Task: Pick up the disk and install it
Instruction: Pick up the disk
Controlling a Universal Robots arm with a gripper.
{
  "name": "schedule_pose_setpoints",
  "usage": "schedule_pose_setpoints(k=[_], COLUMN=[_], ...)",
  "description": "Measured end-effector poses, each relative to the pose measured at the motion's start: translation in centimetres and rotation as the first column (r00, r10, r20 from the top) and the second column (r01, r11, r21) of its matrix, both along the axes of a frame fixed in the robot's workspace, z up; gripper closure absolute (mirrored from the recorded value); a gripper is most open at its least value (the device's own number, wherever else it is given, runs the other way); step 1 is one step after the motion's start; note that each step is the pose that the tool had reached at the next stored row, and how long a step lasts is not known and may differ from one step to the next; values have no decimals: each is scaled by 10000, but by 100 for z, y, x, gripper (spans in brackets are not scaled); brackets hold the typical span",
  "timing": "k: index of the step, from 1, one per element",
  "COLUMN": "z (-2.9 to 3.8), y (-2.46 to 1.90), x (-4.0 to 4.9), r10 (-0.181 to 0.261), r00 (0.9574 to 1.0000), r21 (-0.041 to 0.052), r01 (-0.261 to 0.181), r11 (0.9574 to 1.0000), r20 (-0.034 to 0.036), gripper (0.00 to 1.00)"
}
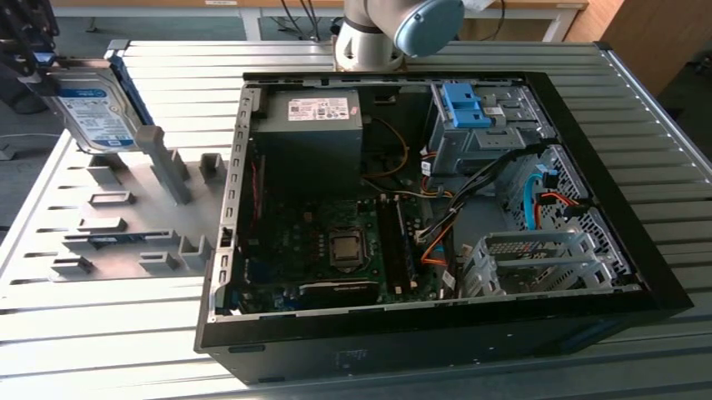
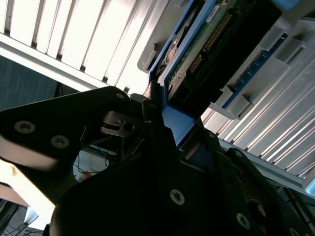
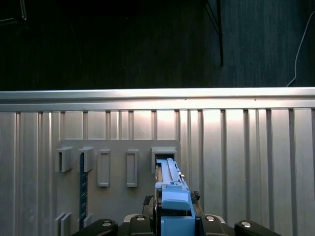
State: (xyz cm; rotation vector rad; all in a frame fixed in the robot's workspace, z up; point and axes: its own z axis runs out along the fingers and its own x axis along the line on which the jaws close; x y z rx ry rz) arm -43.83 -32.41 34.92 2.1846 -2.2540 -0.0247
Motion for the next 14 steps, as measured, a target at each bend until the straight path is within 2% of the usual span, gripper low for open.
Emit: schedule_pose_setpoints(k=[13, 14], z=[13, 86], y=[0, 0], x=[0, 0], r10=[0, 0], r00=[10000, 10000], r21=[-1, 0], r01=[0, 0], r11=[10000, 10000], r20=[-2, -1], gripper=[64, 64])
